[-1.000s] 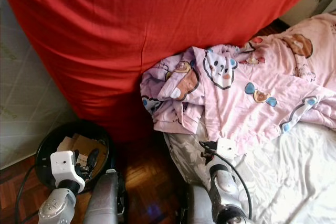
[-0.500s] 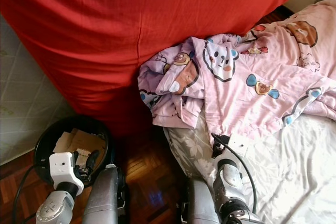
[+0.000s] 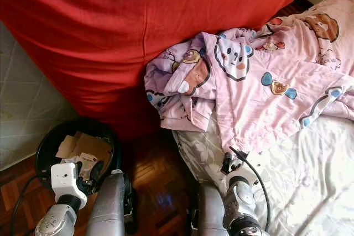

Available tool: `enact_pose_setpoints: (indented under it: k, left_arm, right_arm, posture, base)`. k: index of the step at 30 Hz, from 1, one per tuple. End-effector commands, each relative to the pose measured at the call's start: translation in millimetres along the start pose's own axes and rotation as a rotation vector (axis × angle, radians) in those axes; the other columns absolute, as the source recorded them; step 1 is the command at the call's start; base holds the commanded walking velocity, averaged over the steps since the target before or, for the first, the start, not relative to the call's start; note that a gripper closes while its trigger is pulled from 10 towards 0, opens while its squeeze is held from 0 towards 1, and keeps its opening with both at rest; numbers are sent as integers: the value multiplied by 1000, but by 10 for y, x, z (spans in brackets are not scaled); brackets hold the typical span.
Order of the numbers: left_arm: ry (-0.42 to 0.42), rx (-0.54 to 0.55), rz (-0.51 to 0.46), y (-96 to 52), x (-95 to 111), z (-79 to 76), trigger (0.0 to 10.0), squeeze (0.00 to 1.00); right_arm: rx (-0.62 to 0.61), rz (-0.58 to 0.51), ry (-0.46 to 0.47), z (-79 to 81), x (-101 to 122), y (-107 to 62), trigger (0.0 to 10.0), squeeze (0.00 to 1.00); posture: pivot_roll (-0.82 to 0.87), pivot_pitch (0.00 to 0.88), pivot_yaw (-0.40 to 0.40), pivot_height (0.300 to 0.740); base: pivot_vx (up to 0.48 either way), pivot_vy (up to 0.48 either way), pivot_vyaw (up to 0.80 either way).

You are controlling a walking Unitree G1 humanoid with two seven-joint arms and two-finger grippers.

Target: Clean up the room

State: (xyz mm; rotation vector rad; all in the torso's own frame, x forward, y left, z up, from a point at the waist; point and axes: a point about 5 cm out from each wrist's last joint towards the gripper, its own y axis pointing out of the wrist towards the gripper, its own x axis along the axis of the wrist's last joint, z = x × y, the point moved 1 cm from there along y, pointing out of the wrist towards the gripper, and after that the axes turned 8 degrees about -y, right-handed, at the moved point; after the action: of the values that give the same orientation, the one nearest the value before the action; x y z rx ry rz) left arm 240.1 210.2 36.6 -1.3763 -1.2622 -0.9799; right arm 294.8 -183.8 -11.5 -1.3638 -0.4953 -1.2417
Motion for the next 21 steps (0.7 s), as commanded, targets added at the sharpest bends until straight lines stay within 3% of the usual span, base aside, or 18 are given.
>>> enact_pose_setpoints:
  k: [1,9,21]
  left_arm:
    - [13,0,37,-80,-57,9,10000,0]
    - [17,-12,28,-121,16,-38,10000,0]
    - [14,-7,42,-278,57,-61,10000,0]
  right_arm:
    - [-7,25,27,-41,-76,-26,10000,0]
    - [17,-5,-10,6,58,27,10000,0]
    - [9,-65,-71,-50,249,83,10000,0]
  posture:
    - [162,382,-16,618]
    - [177,418,-6,618]
    - [183,486,-5,618]
  base:
    - [0,0,0]
    - [0,0,0]
    - [0,0,0]
